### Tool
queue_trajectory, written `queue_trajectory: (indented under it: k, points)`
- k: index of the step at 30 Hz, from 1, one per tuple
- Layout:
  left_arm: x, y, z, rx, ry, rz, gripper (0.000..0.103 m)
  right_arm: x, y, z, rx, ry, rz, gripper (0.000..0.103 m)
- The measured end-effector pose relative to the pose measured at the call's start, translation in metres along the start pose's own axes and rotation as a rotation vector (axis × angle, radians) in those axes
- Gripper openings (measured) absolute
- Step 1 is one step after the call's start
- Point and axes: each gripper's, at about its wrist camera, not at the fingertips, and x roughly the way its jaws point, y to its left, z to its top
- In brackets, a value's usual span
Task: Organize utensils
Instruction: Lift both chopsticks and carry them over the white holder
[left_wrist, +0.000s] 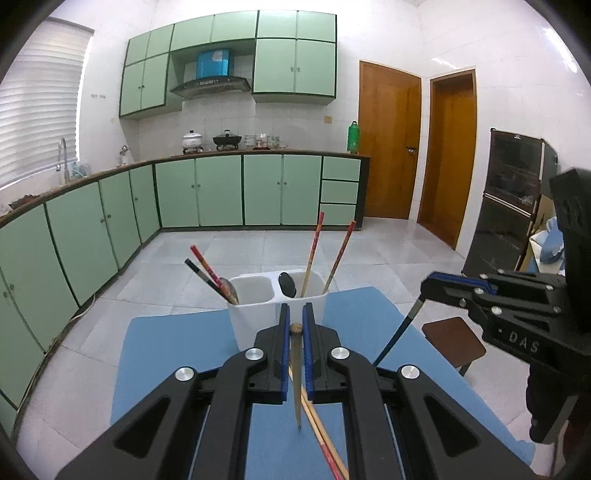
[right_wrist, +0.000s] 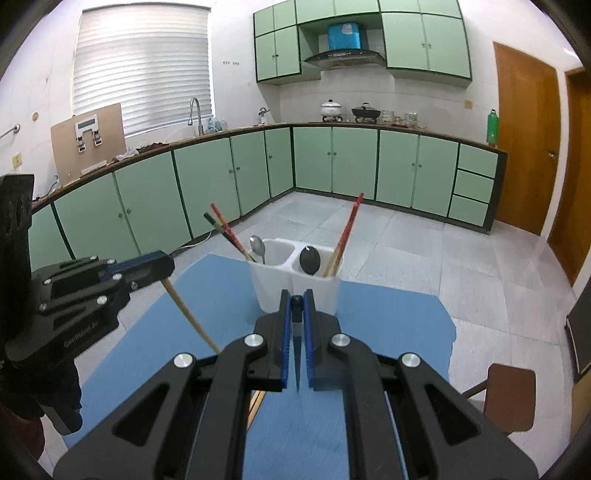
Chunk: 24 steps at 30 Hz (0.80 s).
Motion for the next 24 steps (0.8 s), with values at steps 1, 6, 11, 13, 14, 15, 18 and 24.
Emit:
queue_trajectory:
  k: [1, 6, 11, 13, 14, 15, 18, 24]
  points:
    - [0.003, 0.002, 0.003, -0.002, 0.001, -0.004, 0.006, 0.001, 0.0, 0.006, 0.0, -0.001, 0.0, 0.006]
    - [0.005, 0.008, 0.024, -0.004, -0.029, -0.017, 0.006, -0.002, -0.008, 0.045, 0.01, -0.045, 0.027, 0.006]
    - [0.004, 0.012, 0.066, 0.018, -0.115, 0.0, 0.006, -0.002, -0.019, 0.088, 0.009, -0.11, 0.009, 0.006]
    - [0.004, 0.014, 0.084, 0.019, -0.153, 0.006, 0.006, 0.0, -0.027, 0.106, 0.03, -0.143, 0.019, 0.006]
    - [0.005, 0.014, 0.093, 0.021, -0.172, 0.01, 0.006, 0.001, -0.03, 0.114, 0.035, -0.16, 0.017, 0.006]
    - [0.006, 0.015, 0.104, 0.029, -0.197, 0.02, 0.006, 0.004, -0.033, 0.124, 0.037, -0.178, 0.009, 0.006]
    - [0.015, 0.016, 0.125, 0.039, -0.233, 0.042, 0.006, 0.017, -0.04, 0.143, 0.036, -0.208, -0.014, 0.006]
    - [0.058, 0.024, 0.134, 0.036, -0.218, 0.064, 0.006, 0.063, -0.057, 0.15, 0.067, -0.196, -0.01, 0.006]
